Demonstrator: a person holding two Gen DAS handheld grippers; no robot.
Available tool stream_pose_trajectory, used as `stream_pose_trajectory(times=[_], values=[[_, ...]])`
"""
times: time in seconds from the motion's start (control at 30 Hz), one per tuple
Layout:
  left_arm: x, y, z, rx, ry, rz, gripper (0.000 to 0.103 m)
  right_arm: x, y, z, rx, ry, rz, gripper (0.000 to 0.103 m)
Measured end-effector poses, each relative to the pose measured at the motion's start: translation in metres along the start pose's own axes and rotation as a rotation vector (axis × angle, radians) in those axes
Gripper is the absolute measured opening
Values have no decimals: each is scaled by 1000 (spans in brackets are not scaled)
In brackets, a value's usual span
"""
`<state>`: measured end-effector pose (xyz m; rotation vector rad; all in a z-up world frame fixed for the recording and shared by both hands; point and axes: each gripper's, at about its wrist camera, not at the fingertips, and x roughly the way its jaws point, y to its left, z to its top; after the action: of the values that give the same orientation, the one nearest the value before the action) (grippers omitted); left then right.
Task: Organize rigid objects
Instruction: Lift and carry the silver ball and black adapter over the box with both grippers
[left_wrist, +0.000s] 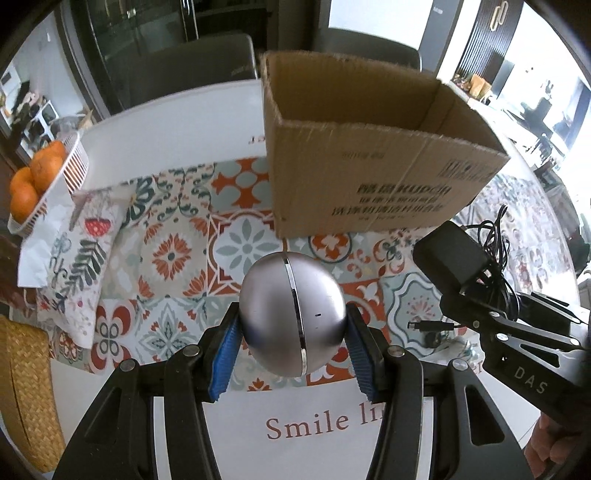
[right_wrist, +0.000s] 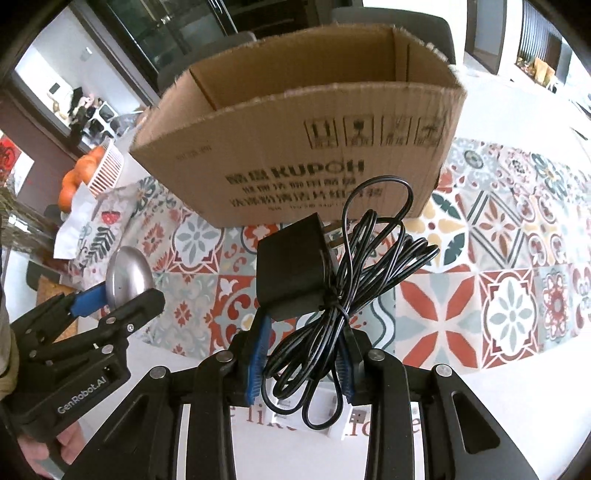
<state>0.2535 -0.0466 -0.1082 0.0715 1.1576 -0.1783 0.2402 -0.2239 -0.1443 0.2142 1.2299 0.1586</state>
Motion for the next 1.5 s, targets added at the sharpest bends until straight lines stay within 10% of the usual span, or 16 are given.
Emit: stream_pose_trajectory(times=[0.87,1.5], values=[[-72,-30,56,59,-211,-47,53,-91,0,40,-16,-233,48,33],[-57,-33,118,65,-195,-49,53,-91,-5,103,-43,-252,61,33]])
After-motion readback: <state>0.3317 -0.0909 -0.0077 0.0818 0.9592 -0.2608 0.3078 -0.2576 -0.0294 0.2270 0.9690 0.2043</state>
